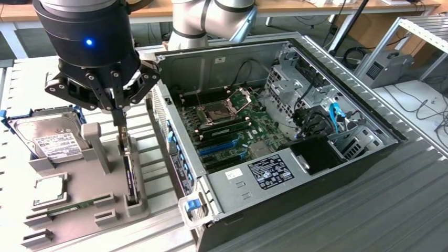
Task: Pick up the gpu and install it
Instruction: 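Reach for the gpu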
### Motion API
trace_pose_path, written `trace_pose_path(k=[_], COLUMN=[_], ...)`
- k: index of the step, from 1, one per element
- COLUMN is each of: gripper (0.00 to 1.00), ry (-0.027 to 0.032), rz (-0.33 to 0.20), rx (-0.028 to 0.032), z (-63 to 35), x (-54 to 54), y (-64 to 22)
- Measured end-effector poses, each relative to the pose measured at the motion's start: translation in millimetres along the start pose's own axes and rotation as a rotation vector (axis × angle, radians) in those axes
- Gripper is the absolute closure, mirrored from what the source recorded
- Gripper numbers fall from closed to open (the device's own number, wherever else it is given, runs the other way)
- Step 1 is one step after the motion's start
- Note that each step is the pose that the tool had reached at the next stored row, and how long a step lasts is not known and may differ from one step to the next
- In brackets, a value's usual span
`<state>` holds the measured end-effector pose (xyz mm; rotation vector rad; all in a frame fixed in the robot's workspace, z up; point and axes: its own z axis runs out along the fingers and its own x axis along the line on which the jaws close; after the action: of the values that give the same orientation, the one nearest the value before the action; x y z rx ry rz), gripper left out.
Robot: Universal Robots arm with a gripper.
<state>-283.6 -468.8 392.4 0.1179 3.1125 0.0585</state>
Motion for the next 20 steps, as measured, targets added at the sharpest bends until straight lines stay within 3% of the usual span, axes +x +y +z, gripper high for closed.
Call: trace_pose_path(k=[20], gripper=[0.89], ry=[-0.0001], rz=[0.0], rx=[0.0015], z=[0.2], x=[-0.5], y=[-7.3])
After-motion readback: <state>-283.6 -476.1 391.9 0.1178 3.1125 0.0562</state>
